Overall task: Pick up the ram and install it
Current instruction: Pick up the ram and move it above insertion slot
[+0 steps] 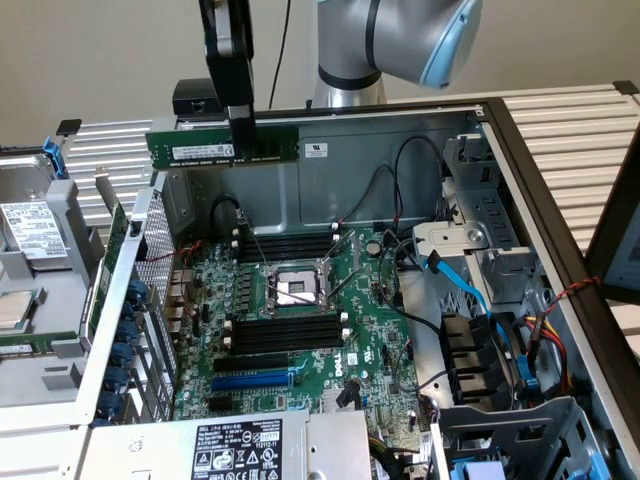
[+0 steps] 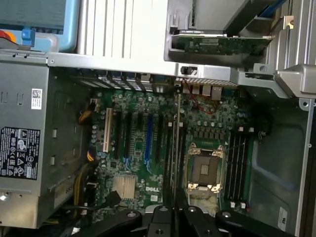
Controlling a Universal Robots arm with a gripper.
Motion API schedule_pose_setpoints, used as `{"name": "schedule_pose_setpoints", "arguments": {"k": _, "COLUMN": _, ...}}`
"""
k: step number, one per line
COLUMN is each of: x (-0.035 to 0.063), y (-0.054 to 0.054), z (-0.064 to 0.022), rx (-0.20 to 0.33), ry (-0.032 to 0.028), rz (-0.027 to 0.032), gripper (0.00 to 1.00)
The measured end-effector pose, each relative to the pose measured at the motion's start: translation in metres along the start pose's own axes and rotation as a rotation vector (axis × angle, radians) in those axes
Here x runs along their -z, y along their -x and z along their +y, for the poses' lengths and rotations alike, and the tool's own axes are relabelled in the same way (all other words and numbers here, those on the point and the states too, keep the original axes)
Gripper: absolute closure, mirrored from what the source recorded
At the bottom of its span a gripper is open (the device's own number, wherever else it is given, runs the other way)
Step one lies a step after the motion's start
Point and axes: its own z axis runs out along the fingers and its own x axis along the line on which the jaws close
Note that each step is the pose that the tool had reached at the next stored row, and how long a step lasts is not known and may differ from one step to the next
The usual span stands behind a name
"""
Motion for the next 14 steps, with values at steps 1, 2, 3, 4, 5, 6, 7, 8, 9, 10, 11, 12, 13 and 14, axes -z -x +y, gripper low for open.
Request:
{"name": "schedule_pose_setpoints", "arguments": {"k": 1, "x": -0.0009, "y": 0.002, "z": -0.0014, "rx": 0.000, "ry": 0.0000, "rz": 0.0000, "gripper": 0.87}}
{"name": "schedule_pose_setpoints", "arguments": {"k": 2, "x": -0.0020, "y": 0.005, "z": -0.0026, "rx": 0.000, "ry": 0.0000, "rz": 0.0000, "gripper": 0.87}}
{"name": "schedule_pose_setpoints", "arguments": {"k": 3, "x": -0.0033, "y": 0.007, "z": -0.0039, "rx": 0.000, "ry": 0.0000, "rz": 0.0000, "gripper": 0.87}}
{"name": "schedule_pose_setpoints", "arguments": {"k": 4, "x": -0.0049, "y": 0.010, "z": -0.0053, "rx": 0.000, "ry": 0.0001, "rz": 0.0002, "gripper": 0.87}}
{"name": "schedule_pose_setpoints", "arguments": {"k": 5, "x": -0.0064, "y": 0.012, "z": -0.0065, "rx": 0.000, "ry": 0.0001, "rz": 0.0005, "gripper": 0.87}}
{"name": "schedule_pose_setpoints", "arguments": {"k": 6, "x": -0.0075, "y": 0.015, "z": -0.0081, "rx": 0.000, "ry": 0.0002, "rz": 0.0006, "gripper": 0.87}}
{"name": "schedule_pose_setpoints", "arguments": {"k": 7, "x": -0.0087, "y": 0.016, "z": -0.0098, "rx": 0.000, "ry": 0.0001, "rz": 0.0005, "gripper": 0.87}}
{"name": "schedule_pose_setpoints", "arguments": {"k": 8, "x": -0.0093, "y": 0.016, "z": -0.0113, "rx": 0.000, "ry": 0.0001, "rz": 0.0006, "gripper": 0.87}}
{"name": "schedule_pose_setpoints", "arguments": {"k": 9, "x": -0.0099, "y": 0.016, "z": -0.0124, "rx": 0.000, "ry": 0.0000, "rz": 0.0005, "gripper": 0.87}}
{"name": "schedule_pose_setpoints", "arguments": {"k": 10, "x": -0.0106, "y": 0.016, "z": -0.0129, "rx": -0.001, "ry": -0.0002, "rz": 0.0000, "gripper": 0.87}}
{"name": "schedule_pose_setpoints", "arguments": {"k": 11, "x": -0.0112, "y": 0.016, "z": -0.0133, "rx": -0.002, "ry": -0.0001, "rz": -0.0007, "gripper": 0.87}}
{"name": "schedule_pose_setpoints", "arguments": {"k": 12, "x": -0.0119, "y": 0.016, "z": -0.0140, "rx": -0.003, "ry": 0.0000, "rz": -0.0016, "gripper": 0.87}}
{"name": "schedule_pose_setpoints", "arguments": {"k": 13, "x": -0.0123, "y": 0.016, "z": -0.0150, "rx": -0.004, "ry": -0.0001, "rz": -0.0037, "gripper": 0.87}}
{"name": "schedule_pose_setpoints", "arguments": {"k": 14, "x": -0.0129, "y": 0.016, "z": -0.0160, "rx": -0.004, "ry": -0.0003, "rz": -0.0078, "gripper": 0.87}}
